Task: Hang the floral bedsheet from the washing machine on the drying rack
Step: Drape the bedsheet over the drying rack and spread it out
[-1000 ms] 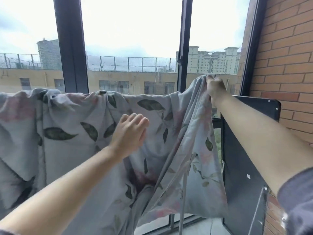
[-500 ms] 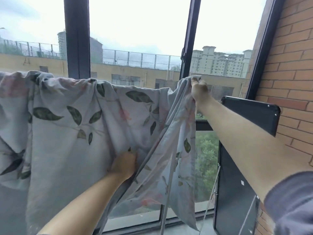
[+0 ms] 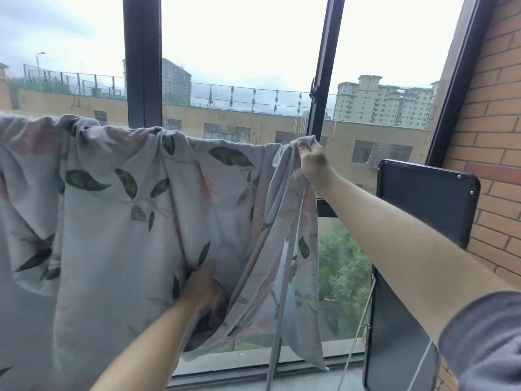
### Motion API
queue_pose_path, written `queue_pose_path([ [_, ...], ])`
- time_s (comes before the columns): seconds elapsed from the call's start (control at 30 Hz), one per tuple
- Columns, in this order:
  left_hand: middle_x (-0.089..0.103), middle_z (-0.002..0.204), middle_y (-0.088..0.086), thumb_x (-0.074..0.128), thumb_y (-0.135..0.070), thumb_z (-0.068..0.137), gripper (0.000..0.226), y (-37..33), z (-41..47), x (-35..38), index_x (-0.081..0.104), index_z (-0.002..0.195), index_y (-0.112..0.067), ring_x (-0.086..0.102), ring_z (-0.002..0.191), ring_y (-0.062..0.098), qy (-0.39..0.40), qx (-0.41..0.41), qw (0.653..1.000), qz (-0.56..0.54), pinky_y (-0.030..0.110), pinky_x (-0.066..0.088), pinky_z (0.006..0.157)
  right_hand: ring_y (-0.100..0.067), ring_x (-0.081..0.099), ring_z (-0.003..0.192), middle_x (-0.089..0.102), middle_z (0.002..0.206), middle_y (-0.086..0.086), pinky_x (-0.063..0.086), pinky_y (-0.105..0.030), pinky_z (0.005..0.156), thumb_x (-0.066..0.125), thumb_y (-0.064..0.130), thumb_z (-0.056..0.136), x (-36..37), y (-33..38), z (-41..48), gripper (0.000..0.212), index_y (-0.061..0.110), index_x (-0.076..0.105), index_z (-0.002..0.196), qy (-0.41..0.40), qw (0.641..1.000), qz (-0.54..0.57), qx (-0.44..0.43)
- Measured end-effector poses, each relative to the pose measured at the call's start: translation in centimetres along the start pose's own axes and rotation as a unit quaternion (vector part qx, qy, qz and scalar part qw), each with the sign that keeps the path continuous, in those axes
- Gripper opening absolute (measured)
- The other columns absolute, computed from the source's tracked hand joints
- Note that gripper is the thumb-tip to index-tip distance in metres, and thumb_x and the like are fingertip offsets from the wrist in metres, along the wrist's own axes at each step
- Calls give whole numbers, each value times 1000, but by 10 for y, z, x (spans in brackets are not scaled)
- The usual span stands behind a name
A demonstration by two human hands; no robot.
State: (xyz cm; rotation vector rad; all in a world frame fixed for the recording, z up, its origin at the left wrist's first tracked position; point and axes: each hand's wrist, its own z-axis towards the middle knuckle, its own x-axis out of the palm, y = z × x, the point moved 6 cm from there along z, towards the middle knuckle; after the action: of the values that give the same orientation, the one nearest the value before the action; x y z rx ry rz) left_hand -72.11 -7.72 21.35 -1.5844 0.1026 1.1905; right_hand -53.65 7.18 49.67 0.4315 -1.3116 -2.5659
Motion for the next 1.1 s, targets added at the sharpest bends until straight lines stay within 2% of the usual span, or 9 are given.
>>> queue_pose_path([
  [0.07,59,85,1,47,-4,89,21,-13,-1,-23,53,74,-18,58,85,20,-30,-3,1000,0,23,35,57,-18,51,83,53,80,2,46,-36,84,38,21,102,4,-7,-7,26,24,51,79,14,1000,-10,16],
  [0.17,57,90,-4,57,-14,88,7,-30,-8,-50,53,88,-20,53,80,14,13,17,999,-24,18,39,54,-19,52,86,52,84,-1,48,-33,82,37,19,102,6,-12,-16,25,24,49,82,20,999,-8,25],
  [0.27,62,106,1,73,-28,74,39,-26,-32,-50,52,107,-26,62,86,16,145,38,972,182,30,54,66,-13,52,78,51,82,3,45,-19,67,36,17,103,5,-7,-24,17,19,50,93,13,1000,-9,20],
  [0.33,65,109,2,66,-21,79,33,-24,-38,-60,59,112,-25,64,94,22,71,59,953,287,30,53,68,-12,53,78,52,83,4,44,-19,65,36,17,103,5,-6,-28,14,16,49,105,12,1000,-15,21],
  [0.5,68,82,7,55,-10,83,14,-34,-59,-103,64,74,-17,63,87,27,-107,62,991,41,29,42,62,-25,59,103,55,108,-5,50,-34,84,44,19,99,1,-7,-41,36,13,39,135,11,998,-26,58],
  [0.63,63,76,5,50,-12,89,23,-36,-68,-141,61,69,-16,56,78,22,-136,37,987,-83,30,40,65,-24,55,105,49,124,-4,50,-37,90,64,33,88,5,-9,-79,75,19,22,148,35,987,-52,147],
  [0.8,60,68,6,50,-27,82,26,-36,-69,-168,58,61,-14,55,72,22,-134,26,964,-227,38,47,68,-29,54,111,46,135,-7,49,-46,81,66,47,81,43,-46,-159,80,13,26,142,173,922,-180,296],
  [0.97,61,75,14,46,-17,90,28,-42,-79,-191,62,67,-13,55,72,26,-143,28,943,-299,42,49,68,-32,62,98,55,127,-12,55,-43,68,64,39,83,82,-99,-250,57,11,43,128,215,859,-162,435],
  [1.1,61,78,11,46,-17,92,30,-35,-86,-206,60,65,-16,55,73,24,-146,27,942,-302,36,45,70,-27,64,91,60,104,-14,57,-41,81,46,11,89,85,-108,-268,20,7,49,108,137,880,-108,442],
])
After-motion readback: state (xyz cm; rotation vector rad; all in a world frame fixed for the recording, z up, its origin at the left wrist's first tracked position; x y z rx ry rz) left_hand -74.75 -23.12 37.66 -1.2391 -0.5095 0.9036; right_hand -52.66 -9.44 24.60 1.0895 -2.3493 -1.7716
